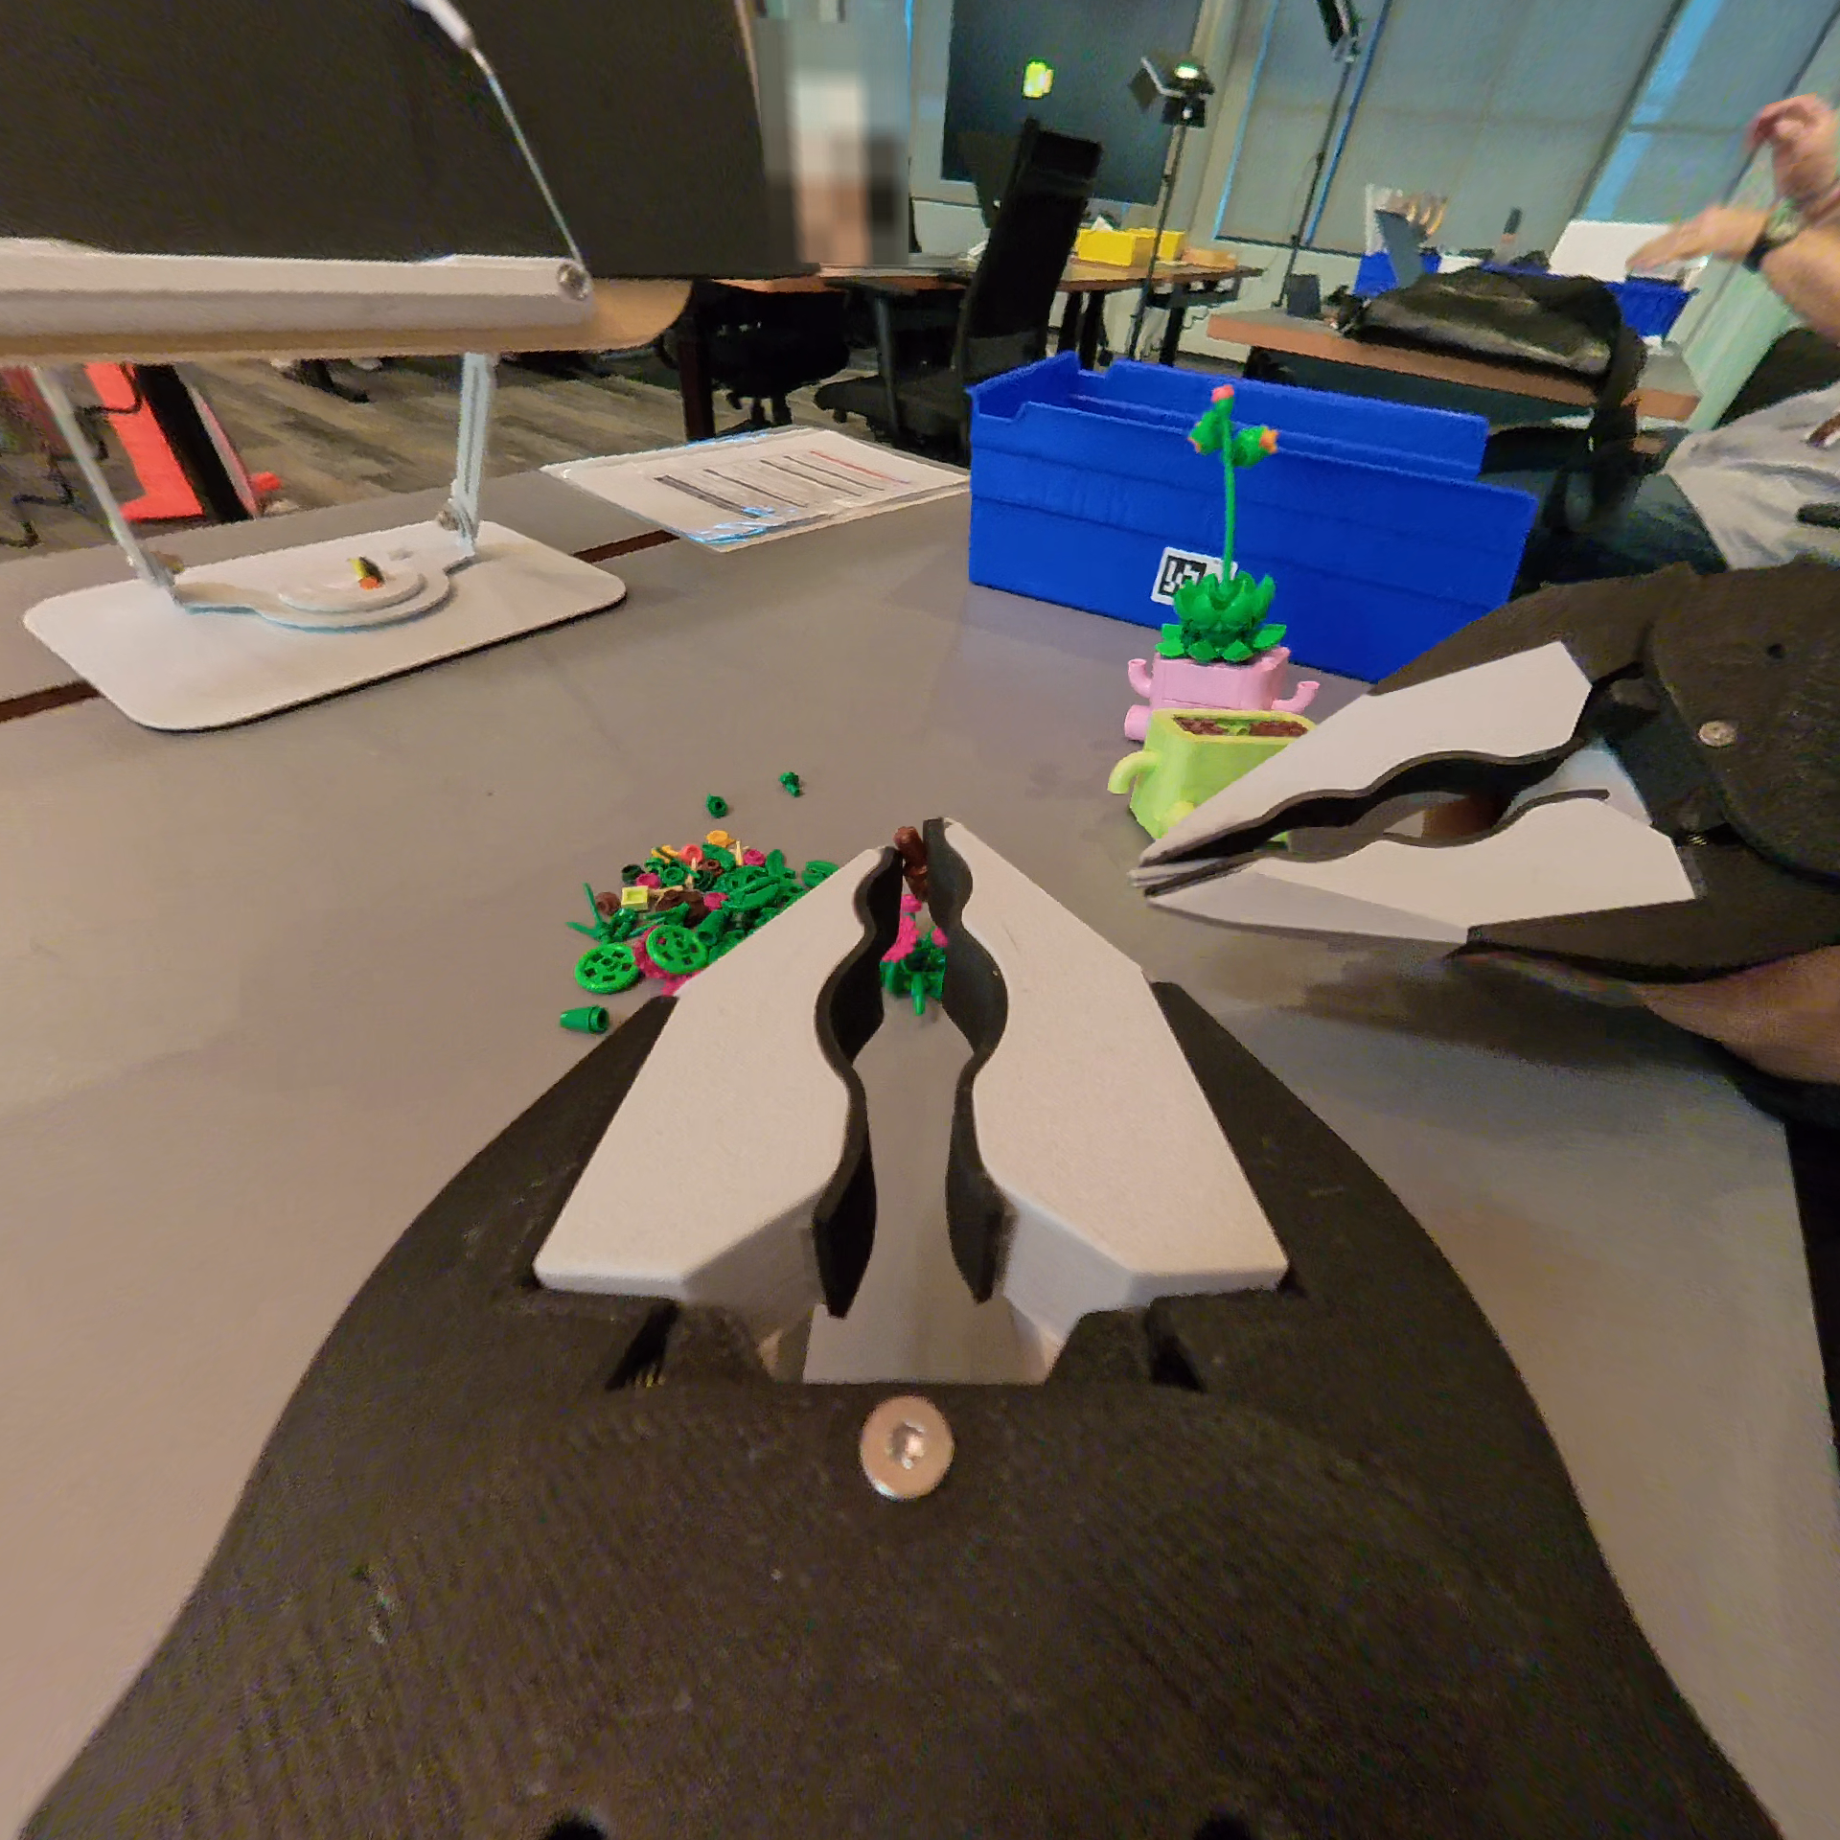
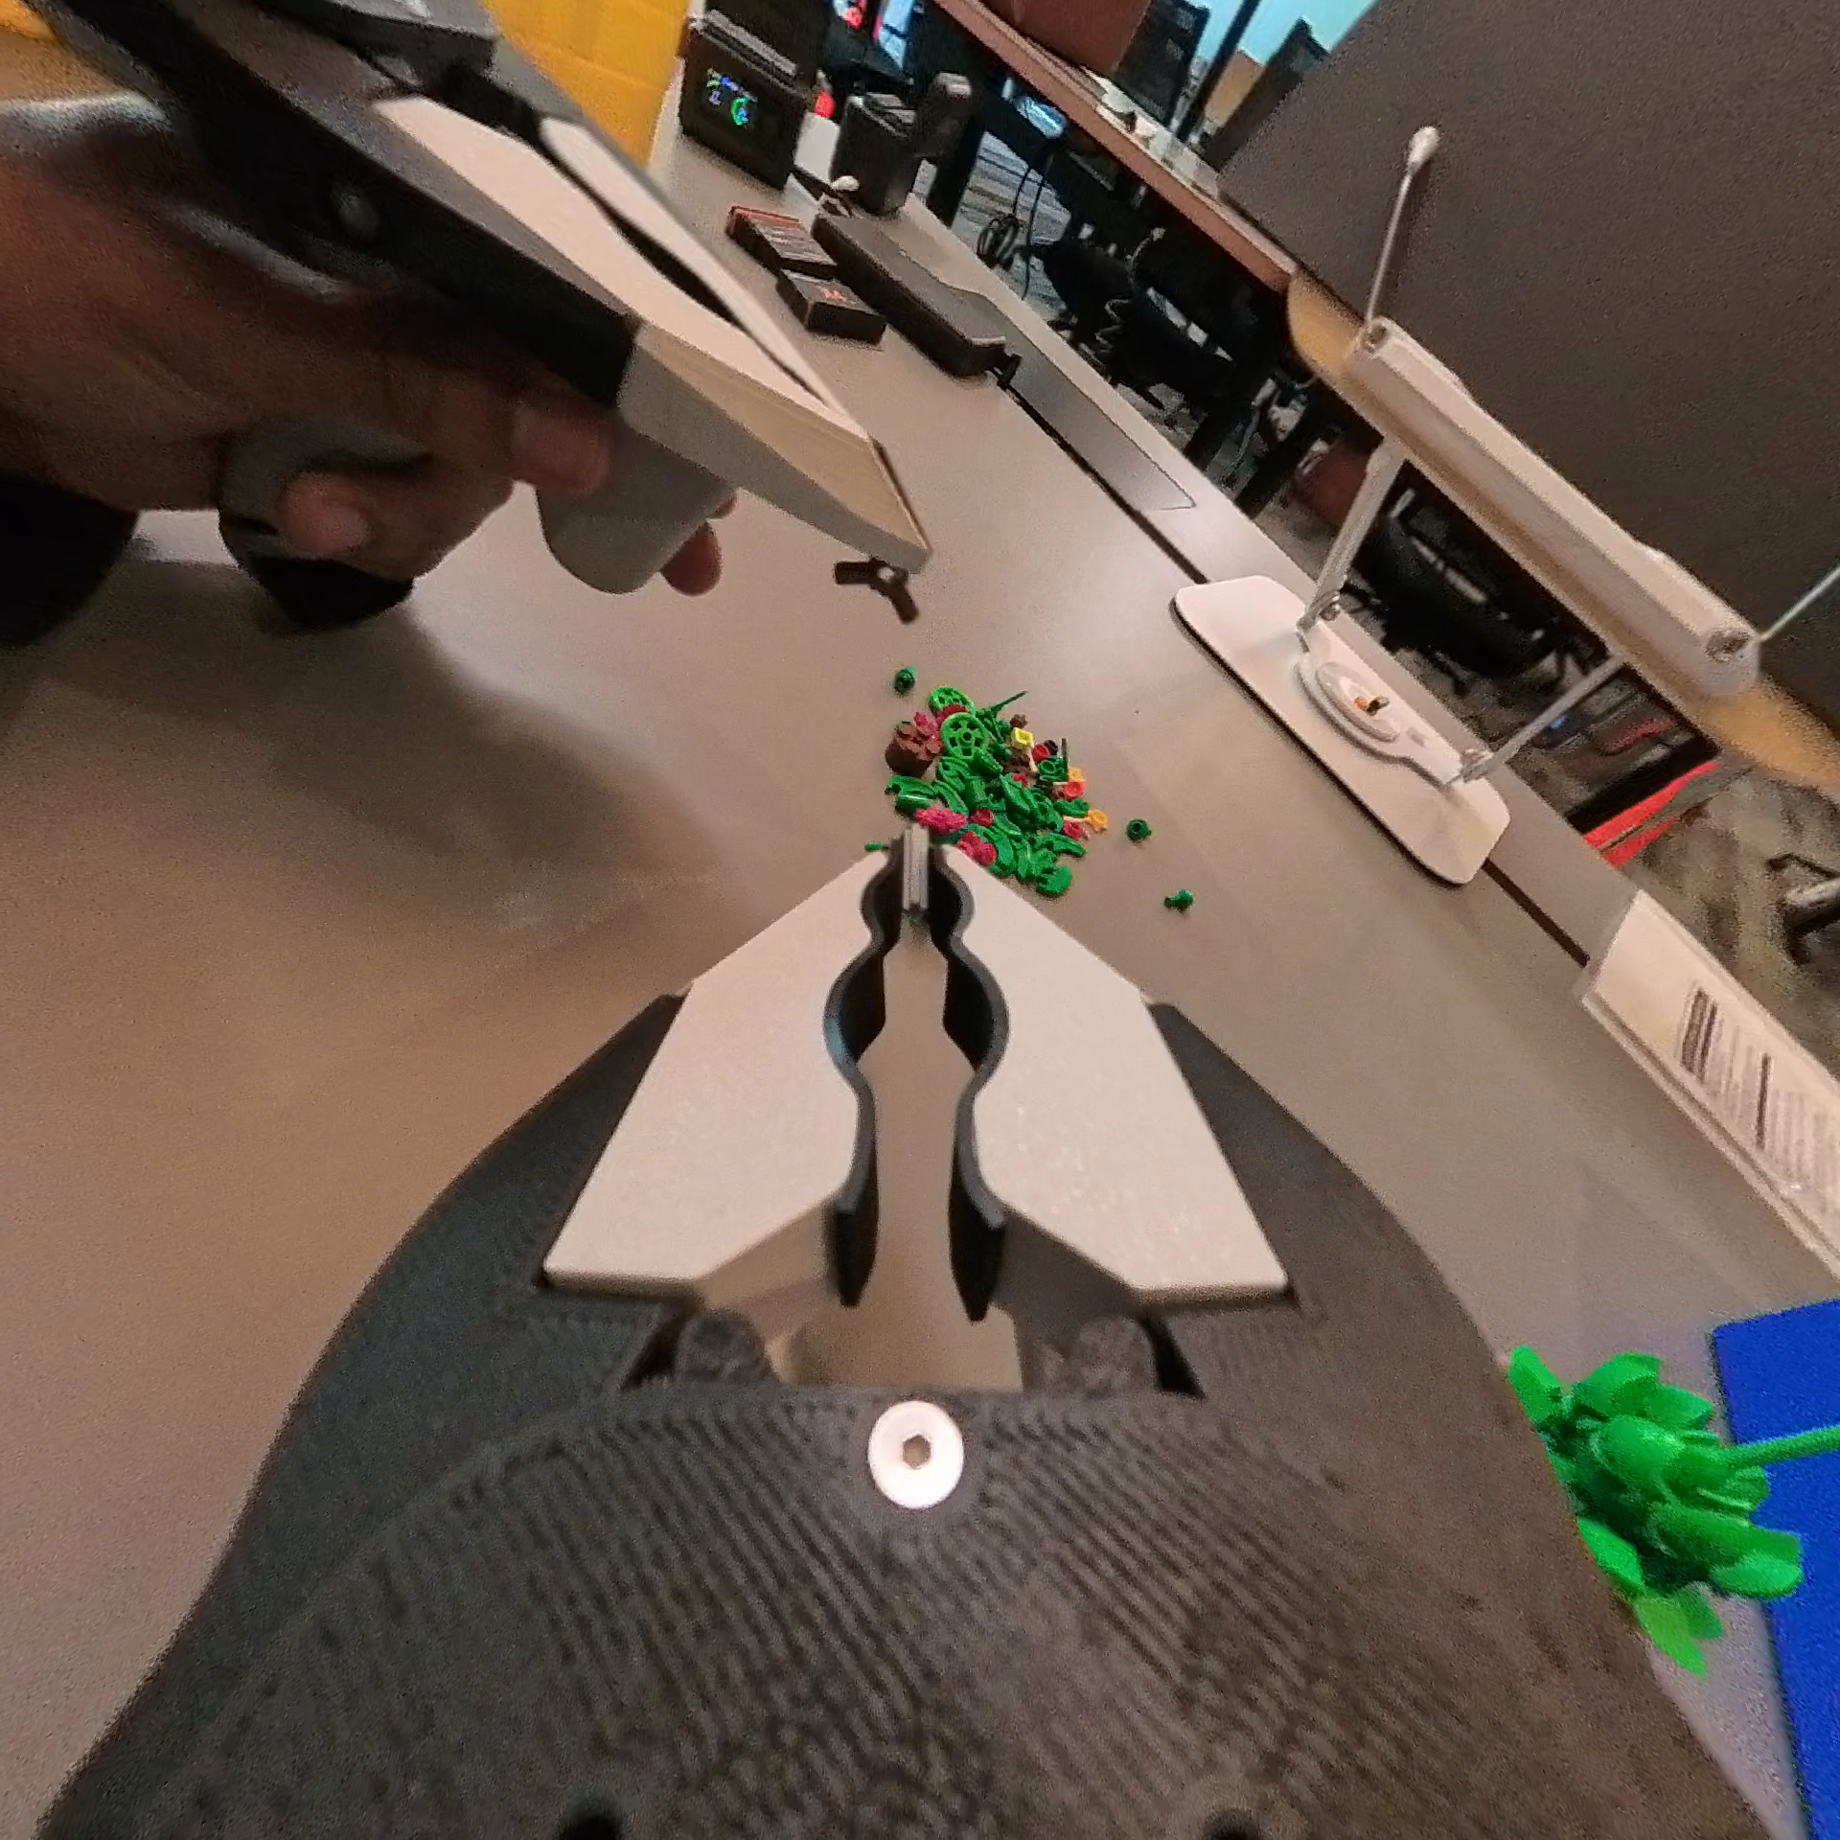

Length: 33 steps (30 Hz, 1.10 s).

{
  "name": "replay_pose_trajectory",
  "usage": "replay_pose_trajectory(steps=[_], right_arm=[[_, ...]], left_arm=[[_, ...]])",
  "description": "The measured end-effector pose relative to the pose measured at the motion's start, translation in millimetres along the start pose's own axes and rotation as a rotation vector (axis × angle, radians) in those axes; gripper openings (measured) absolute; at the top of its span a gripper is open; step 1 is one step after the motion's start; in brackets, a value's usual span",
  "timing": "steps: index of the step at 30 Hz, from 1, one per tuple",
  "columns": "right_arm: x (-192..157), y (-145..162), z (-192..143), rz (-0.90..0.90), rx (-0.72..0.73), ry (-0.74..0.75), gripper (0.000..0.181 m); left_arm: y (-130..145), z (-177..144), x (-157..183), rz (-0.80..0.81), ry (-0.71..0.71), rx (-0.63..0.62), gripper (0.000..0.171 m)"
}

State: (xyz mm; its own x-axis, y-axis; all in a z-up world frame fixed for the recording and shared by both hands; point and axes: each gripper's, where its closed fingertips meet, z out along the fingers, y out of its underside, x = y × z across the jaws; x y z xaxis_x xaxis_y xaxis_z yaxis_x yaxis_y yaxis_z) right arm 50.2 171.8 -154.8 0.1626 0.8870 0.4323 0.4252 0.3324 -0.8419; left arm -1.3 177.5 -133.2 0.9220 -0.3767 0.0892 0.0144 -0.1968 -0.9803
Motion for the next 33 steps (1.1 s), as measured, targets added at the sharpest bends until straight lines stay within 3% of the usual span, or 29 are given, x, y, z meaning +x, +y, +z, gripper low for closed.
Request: replay_pose_trajectory(steps=[7,17,20,25,27,30,33], right_arm=[[11,8,0,0.14,-0.01,-0.03,0.003],[6,6,5,0.127,-0.01,-0.041,0.002],[13,-16,11,0.187,0.016,-0.085,0.002],[70,-70,27,0.202,0.052,0.045,0.003],[82,-77,44,0.208,0.046,0.056,0.003],[86,-60,75,0.233,-0.002,0.042,0.003],[62,-32,94,0.288,-0.046,-0.08,0.002]], left_arm=[[2,0,-4,-0.057,0.007,-0.008,0.001],[0,6,-12,-0.062,-0.034,-0.005,0.001],[4,27,-21,0.042,-0.081,-0.099,0.001],[-8,45,-49,0.048,-0.119,-0.143,0.001],[-12,51,-63,0.055,-0.129,-0.15,0.001],[-10,52,-70,0.04,-0.09,-0.123,0.001],[2,42,-75,-0.01,-0.11,-0.136,0.001]])
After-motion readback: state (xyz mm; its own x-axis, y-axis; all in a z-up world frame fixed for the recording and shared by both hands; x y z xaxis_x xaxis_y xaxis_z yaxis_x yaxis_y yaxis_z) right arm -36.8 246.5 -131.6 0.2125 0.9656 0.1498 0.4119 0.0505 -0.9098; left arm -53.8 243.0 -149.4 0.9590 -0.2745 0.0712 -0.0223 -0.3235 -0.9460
